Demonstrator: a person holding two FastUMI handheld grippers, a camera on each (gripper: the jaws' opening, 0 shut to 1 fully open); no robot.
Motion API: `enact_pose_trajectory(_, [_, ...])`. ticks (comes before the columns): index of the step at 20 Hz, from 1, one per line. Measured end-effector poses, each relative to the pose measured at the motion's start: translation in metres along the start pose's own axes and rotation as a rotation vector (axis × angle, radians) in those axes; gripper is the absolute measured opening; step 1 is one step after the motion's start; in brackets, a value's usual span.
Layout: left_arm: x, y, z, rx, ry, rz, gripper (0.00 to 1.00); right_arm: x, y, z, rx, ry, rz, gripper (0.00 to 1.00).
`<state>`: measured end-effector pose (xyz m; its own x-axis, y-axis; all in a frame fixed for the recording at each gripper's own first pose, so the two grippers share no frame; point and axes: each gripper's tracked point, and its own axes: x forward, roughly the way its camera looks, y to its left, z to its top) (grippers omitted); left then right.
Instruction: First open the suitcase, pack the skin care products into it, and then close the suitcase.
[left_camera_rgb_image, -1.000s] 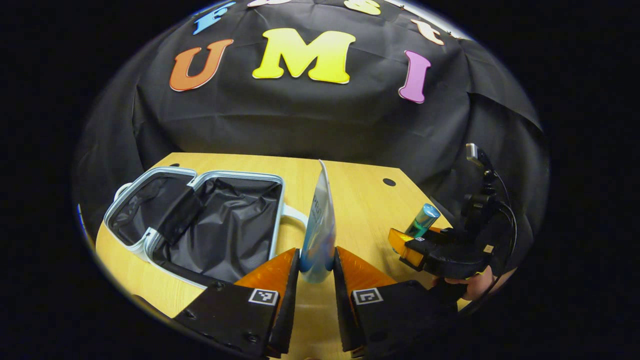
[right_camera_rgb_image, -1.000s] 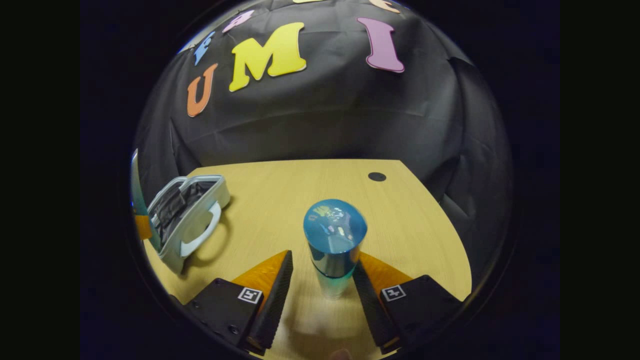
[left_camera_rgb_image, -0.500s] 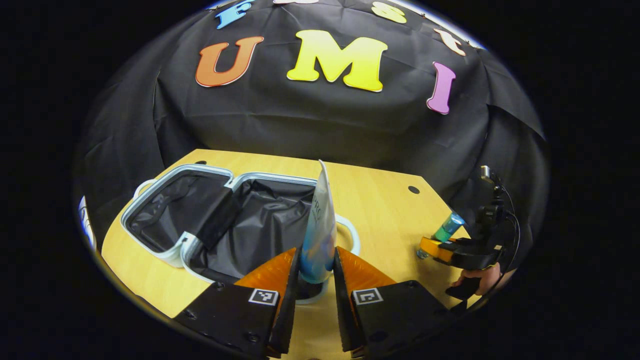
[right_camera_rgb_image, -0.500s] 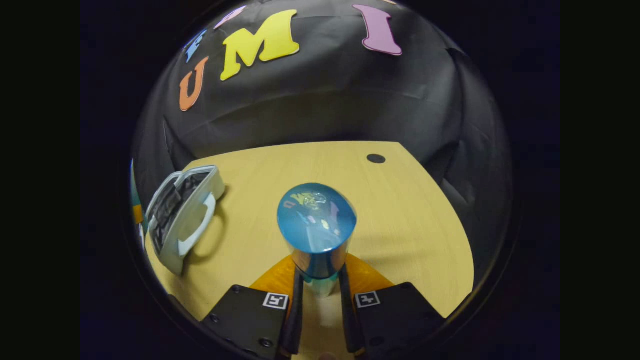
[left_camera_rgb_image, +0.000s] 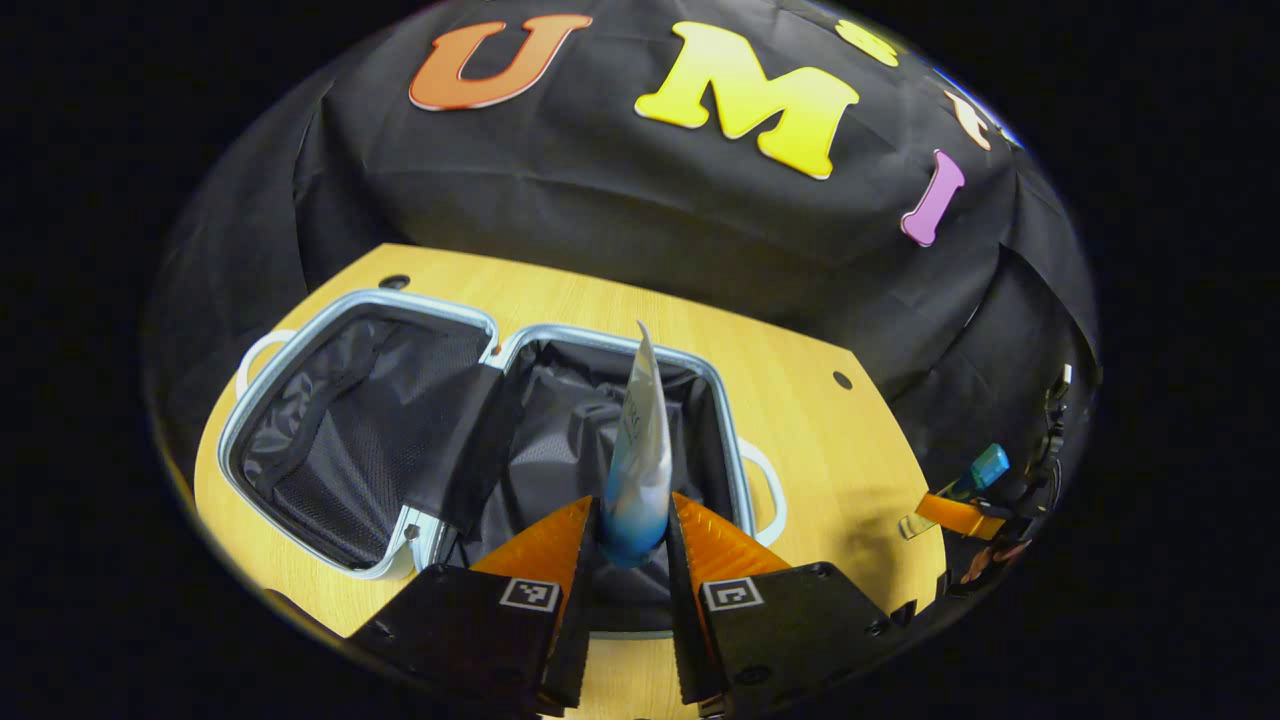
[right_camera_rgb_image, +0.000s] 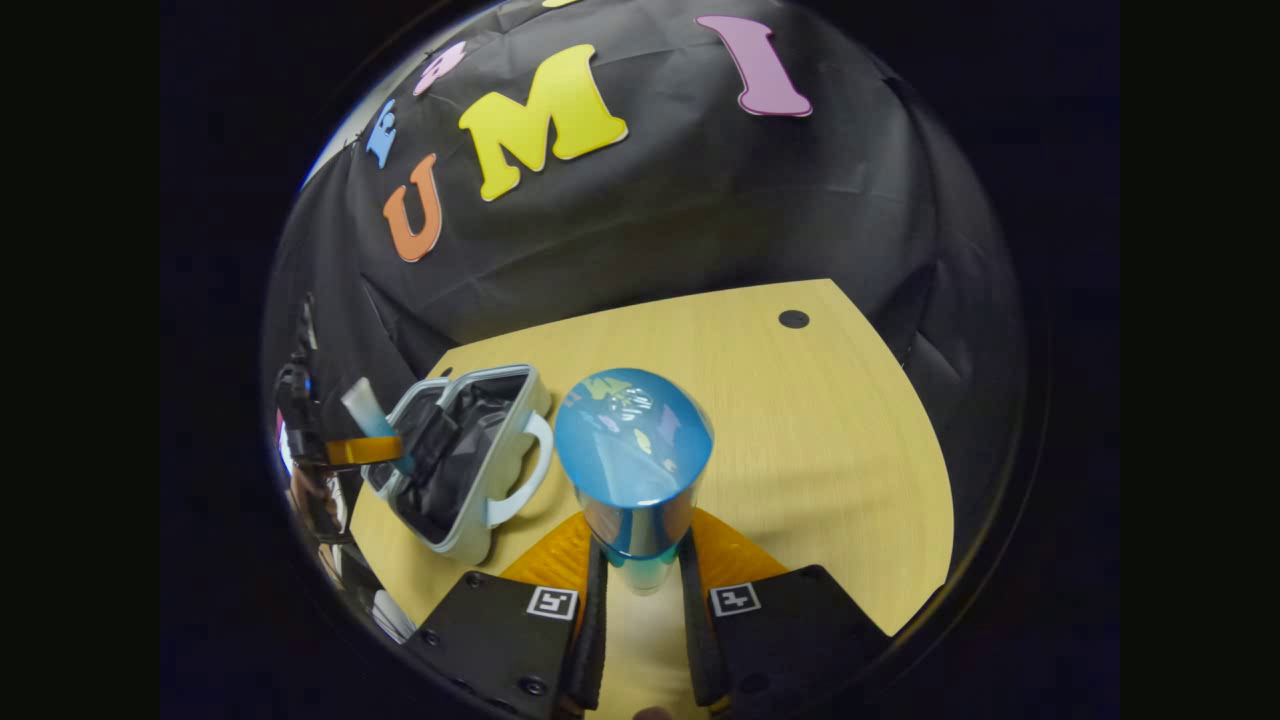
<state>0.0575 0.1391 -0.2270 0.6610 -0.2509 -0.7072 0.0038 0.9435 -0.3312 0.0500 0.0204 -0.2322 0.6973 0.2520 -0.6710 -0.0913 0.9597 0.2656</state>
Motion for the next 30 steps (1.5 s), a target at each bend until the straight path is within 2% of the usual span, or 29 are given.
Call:
enact_pose_trajectory(5, [0.022,0.024,-0.037,-0.050,0.340,-0.017,0.38,-0.042,0.032,0.012,0.008,0.001,0.074,0.31])
enact_pose_trajectory(10, [0.042,0.040,-0.041,0.025,0.546,0.024,0.38,-0.073,0.057,0.012,-0.036,-0.010,0.133,0.31])
enact_pose_trajectory(14, [0.050,0.046,-0.061,-0.020,0.715,0.061,0.38,-0.087,0.067,0.014,-0.057,-0.029,0.151,0.31])
enact_pose_trajectory(17, [0.055,0.052,-0.068,-0.029,0.770,0.100,0.38,-0.092,0.074,0.010,-0.053,-0.019,0.170,0.31])
enact_pose_trajectory(19, [0.058,0.049,-0.069,-0.048,0.777,0.100,0.38,-0.093,0.079,0.009,-0.058,-0.014,0.181,0.29])
enact_pose_trajectory(21, [0.057,0.048,-0.069,-0.044,0.771,0.101,0.38,-0.093,0.084,0.007,-0.063,-0.008,0.193,0.31])
enact_pose_trajectory(22, [0.058,0.047,-0.071,-0.051,0.769,0.094,0.39,-0.091,0.086,0.005,-0.067,-0.004,0.199,0.29])
enact_pose_trajectory(23, [0.058,0.045,-0.070,-0.060,0.767,0.090,0.46,-0.087,0.090,0.004,-0.075,0.010,0.202,0.29])
enact_pose_trajectory(24, [0.059,0.044,-0.071,-0.070,0.759,0.085,0.40,-0.080,0.093,-0.002,-0.084,0.039,0.206,0.31])
enact_pose_trajectory(26, [0.057,0.046,-0.076,-0.089,0.758,0.093,0.45,-0.062,0.104,-0.013,-0.099,0.124,0.224,0.31])
enact_pose_trajectory(27, [0.058,0.047,-0.072,-0.092,0.736,0.090,0.52,-0.052,0.110,-0.016,-0.107,0.160,0.233,0.31])
enact_pose_trajectory(28, [0.058,0.046,-0.074,-0.103,0.730,0.078,0.53,-0.041,0.118,-0.018,-0.119,0.194,0.247,0.31])
enact_pose_trajectory(30, [0.054,0.044,-0.073,-0.113,0.711,0.059,0.60,-0.020,0.139,-0.018,-0.146,0.246,0.274,0.31])
